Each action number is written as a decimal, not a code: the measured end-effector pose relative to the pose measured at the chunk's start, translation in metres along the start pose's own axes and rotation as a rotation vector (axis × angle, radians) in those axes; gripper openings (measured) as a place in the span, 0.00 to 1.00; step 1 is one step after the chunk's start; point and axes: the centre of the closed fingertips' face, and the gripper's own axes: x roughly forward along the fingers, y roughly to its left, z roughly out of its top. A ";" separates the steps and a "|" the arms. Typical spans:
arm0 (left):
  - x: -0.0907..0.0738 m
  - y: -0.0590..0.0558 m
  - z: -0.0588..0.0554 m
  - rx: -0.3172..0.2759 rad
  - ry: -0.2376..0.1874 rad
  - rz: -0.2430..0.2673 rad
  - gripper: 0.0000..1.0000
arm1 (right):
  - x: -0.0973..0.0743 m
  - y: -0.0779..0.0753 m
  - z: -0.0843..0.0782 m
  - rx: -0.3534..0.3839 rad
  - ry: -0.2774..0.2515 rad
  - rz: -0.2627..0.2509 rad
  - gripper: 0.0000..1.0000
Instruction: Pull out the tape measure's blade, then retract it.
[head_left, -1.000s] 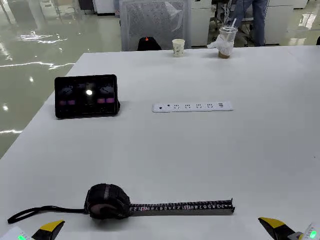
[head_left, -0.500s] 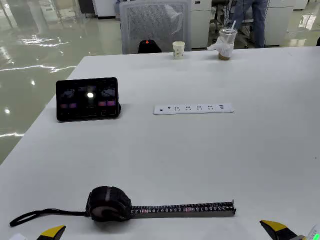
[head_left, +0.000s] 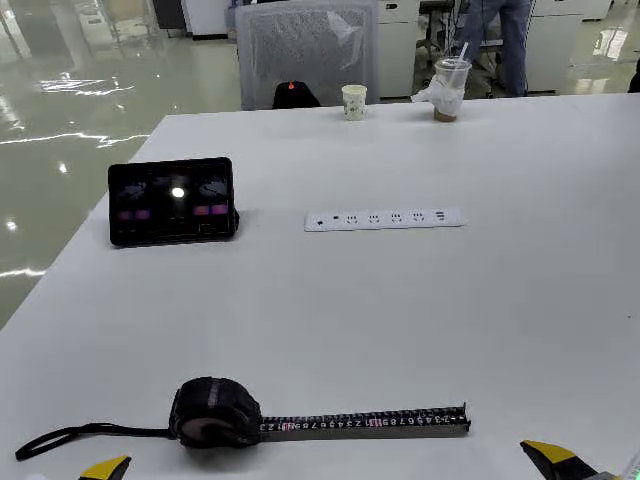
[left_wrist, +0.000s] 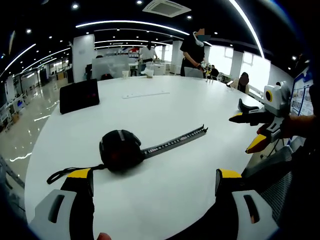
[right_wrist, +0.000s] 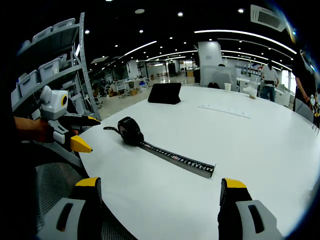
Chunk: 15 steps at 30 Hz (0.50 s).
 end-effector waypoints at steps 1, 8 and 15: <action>0.000 0.000 0.000 0.000 0.000 -0.001 0.99 | 0.000 0.000 0.000 0.000 0.000 -0.001 0.99; 0.003 -0.003 -0.001 0.007 0.001 -0.005 0.99 | 0.000 0.000 -0.003 -0.016 0.017 0.007 0.99; 0.007 -0.004 -0.001 0.010 0.009 -0.002 0.99 | 0.000 -0.004 -0.005 -0.029 0.024 0.020 0.99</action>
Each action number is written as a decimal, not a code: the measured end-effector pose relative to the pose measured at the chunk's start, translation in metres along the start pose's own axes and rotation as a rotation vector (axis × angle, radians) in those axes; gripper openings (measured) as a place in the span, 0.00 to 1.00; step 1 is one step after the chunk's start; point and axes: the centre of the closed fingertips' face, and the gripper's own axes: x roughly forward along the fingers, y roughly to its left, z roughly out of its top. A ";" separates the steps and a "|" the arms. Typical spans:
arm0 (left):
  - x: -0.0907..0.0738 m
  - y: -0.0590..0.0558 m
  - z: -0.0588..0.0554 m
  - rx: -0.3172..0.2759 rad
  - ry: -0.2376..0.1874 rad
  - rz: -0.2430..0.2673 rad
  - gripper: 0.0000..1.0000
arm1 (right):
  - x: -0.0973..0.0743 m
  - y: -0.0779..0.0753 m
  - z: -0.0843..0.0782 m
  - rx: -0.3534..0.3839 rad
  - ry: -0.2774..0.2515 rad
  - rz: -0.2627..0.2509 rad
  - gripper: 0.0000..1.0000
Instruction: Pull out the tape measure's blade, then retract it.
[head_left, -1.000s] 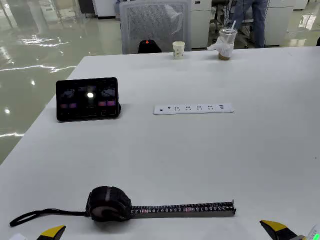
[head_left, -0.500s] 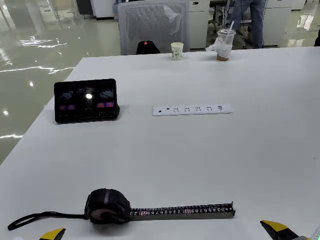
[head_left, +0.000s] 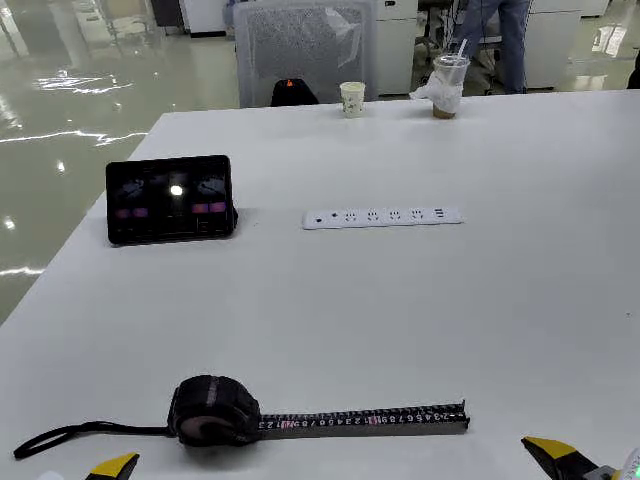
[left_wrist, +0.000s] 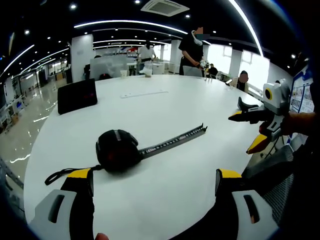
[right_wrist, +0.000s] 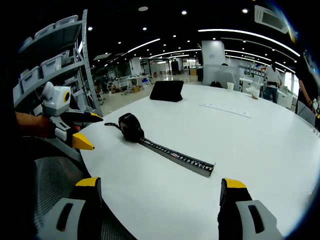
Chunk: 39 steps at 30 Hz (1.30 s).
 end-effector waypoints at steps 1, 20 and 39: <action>0.001 0.000 0.000 0.001 0.000 0.001 0.99 | 0.000 -0.001 0.000 -0.001 0.001 0.003 0.99; 0.015 0.014 0.005 -0.010 0.001 0.036 0.99 | 0.001 -0.023 -0.002 -0.067 0.018 0.077 0.98; 0.030 0.027 0.012 -0.010 0.002 0.058 0.99 | 0.007 -0.042 0.004 -0.175 0.023 0.166 0.89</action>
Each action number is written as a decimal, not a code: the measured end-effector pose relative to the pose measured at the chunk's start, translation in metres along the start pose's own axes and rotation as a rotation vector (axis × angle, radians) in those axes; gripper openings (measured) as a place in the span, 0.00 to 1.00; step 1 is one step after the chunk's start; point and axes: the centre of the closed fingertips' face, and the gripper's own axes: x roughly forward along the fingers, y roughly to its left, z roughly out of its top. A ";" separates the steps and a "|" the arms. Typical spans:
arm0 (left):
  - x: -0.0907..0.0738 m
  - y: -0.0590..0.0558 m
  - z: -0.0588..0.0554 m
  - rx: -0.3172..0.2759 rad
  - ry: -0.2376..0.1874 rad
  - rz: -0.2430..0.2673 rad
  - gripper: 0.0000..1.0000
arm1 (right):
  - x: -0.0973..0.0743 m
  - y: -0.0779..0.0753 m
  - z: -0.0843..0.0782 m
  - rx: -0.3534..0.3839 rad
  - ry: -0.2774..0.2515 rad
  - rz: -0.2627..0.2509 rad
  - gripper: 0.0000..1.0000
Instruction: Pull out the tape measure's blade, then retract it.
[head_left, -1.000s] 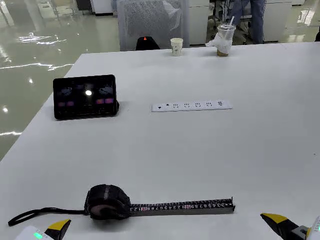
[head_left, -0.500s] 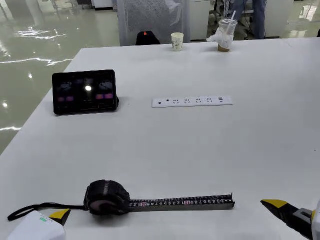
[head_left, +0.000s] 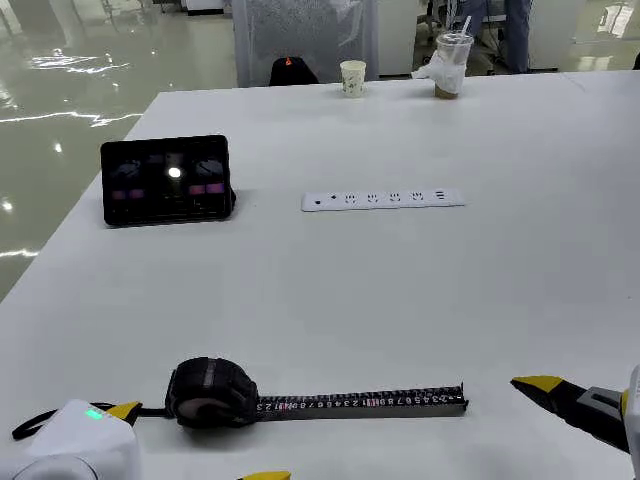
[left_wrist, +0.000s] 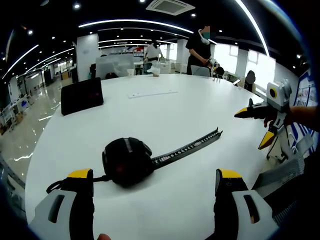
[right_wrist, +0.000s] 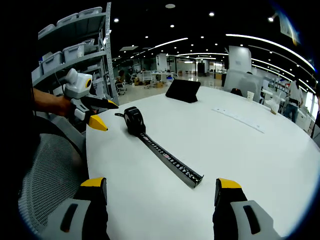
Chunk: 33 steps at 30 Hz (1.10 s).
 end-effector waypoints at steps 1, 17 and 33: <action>0.001 0.001 0.000 0.000 0.000 0.001 0.99 | 0.000 -0.001 0.000 -0.001 0.000 0.003 0.89; 0.022 0.002 0.011 -0.004 -0.008 0.002 0.99 | 0.005 -0.020 -0.003 -0.083 0.019 0.049 0.83; 0.035 0.013 0.012 -0.051 -0.001 0.037 0.97 | 0.019 -0.029 -0.004 -0.186 0.059 0.144 0.67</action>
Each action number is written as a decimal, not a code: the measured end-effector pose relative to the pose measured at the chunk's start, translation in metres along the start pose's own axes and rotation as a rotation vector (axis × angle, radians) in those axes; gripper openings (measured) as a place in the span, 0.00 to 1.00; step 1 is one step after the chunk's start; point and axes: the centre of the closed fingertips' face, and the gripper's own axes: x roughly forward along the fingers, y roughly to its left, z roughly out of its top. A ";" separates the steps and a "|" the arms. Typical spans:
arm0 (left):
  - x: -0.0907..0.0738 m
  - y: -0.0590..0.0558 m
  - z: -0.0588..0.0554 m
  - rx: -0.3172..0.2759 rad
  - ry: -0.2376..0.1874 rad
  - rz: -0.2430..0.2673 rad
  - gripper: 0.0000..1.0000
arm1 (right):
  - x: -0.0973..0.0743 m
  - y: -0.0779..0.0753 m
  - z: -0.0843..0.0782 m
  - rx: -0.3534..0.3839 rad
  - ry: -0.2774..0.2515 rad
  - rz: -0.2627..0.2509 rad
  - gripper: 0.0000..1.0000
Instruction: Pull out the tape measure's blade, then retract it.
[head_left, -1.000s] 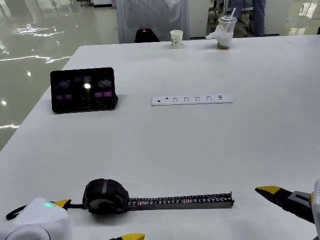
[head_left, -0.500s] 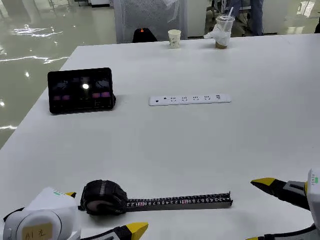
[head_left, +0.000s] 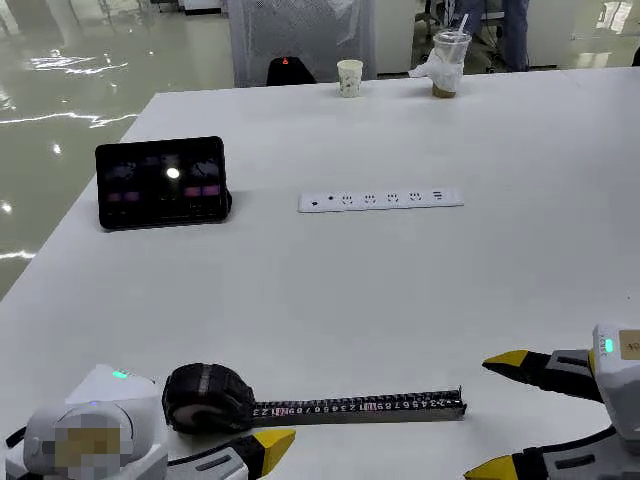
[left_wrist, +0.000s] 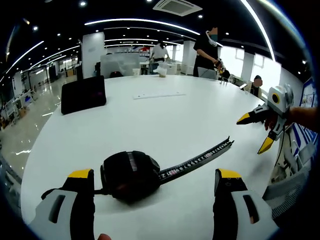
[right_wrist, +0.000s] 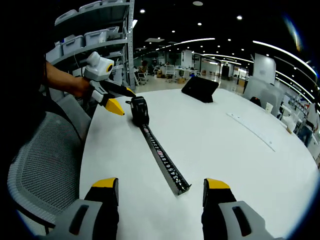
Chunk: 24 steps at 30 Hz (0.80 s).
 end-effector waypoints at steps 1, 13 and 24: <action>0.001 0.001 0.000 -0.002 0.002 0.005 0.97 | 0.001 -0.001 0.000 -0.007 0.002 0.003 0.66; 0.011 0.009 -0.003 -0.033 0.024 0.027 0.94 | 0.006 -0.018 -0.009 -0.119 0.047 0.012 0.47; 0.019 0.017 -0.007 -0.087 0.036 0.054 0.89 | 0.017 -0.028 -0.018 -0.147 0.080 0.037 0.34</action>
